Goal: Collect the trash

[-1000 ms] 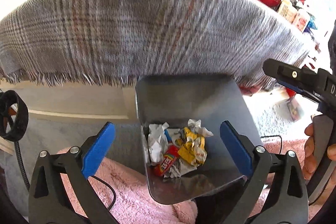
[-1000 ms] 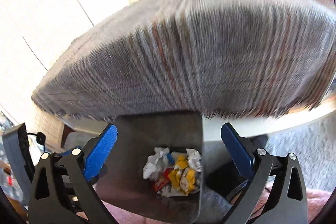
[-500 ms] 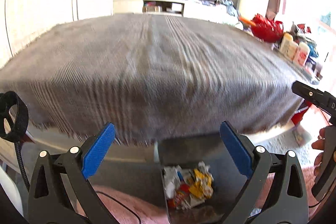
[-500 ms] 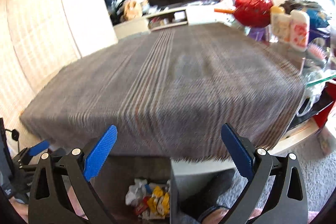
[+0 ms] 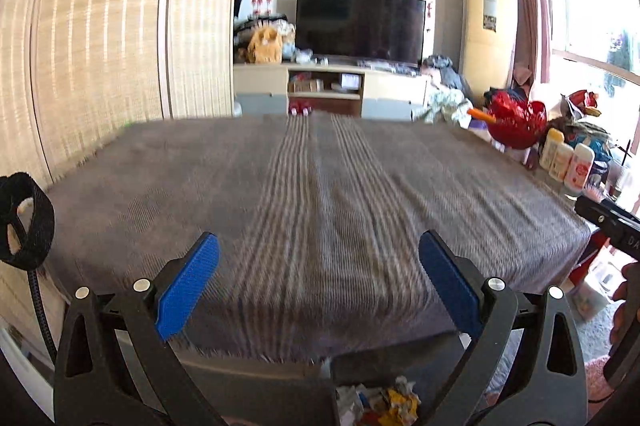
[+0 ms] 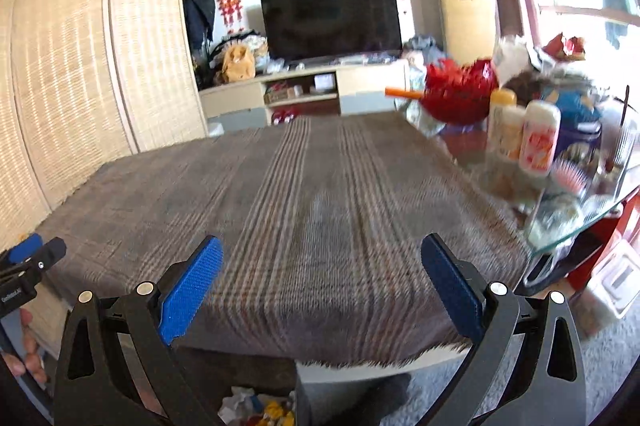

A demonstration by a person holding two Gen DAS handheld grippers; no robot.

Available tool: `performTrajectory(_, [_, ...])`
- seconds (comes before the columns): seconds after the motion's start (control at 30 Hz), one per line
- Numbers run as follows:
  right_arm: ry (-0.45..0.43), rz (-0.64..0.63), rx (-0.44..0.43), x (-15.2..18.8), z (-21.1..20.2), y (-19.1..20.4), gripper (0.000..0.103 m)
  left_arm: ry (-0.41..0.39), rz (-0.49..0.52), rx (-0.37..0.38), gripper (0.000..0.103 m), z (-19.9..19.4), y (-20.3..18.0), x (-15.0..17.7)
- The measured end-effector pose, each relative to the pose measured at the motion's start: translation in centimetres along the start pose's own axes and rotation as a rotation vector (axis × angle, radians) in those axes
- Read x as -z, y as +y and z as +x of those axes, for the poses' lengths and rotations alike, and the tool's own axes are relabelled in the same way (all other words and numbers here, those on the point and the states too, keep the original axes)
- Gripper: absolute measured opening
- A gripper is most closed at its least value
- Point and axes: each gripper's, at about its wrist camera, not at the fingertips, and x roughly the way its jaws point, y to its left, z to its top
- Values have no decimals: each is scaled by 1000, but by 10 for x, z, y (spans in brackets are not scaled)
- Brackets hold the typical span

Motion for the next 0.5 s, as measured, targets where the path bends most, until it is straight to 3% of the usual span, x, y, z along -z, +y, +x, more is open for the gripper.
performTrajectory(0.2, [-112,-21,35,-19,-23,3,100,-65,17,-6,95,-11,-5,-20])
performTrajectory(0.5, [-173,-32,31,-26,-42,8,100,-119,54,-29,95,-33,-15,-27])
